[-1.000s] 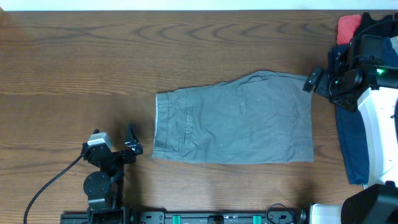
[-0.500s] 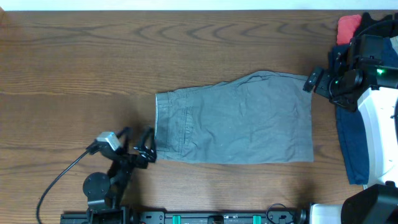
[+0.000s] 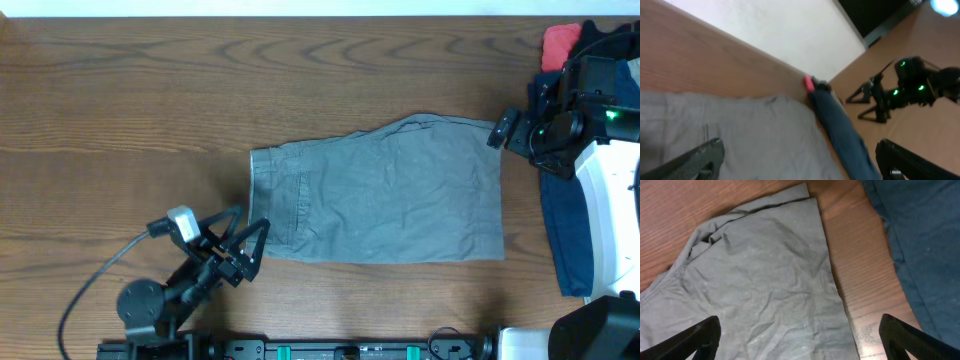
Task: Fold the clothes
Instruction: 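Reach the left gripper to the shorts' left leg hem and grasp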
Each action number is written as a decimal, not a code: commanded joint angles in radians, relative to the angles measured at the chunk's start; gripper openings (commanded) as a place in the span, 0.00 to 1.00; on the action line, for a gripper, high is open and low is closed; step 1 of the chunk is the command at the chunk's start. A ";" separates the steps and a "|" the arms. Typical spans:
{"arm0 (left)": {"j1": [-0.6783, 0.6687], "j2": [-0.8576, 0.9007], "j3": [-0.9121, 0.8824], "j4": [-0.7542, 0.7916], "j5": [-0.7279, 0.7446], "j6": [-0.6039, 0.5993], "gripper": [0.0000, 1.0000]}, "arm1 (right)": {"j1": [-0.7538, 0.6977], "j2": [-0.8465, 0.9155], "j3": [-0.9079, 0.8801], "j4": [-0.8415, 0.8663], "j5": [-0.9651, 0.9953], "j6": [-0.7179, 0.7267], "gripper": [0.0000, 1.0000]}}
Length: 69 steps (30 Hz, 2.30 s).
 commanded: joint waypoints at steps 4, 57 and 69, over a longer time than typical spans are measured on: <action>0.003 0.343 0.404 -0.312 -0.013 0.430 0.98 | 0.000 -0.002 0.002 0.000 0.010 -0.004 0.99; -0.065 1.689 0.943 -0.875 -0.192 0.763 0.97 | 0.000 -0.002 0.002 0.000 0.010 -0.004 0.99; -0.065 1.798 0.943 -0.855 -0.185 0.867 0.96 | 0.000 -0.002 0.002 0.000 0.010 -0.004 0.99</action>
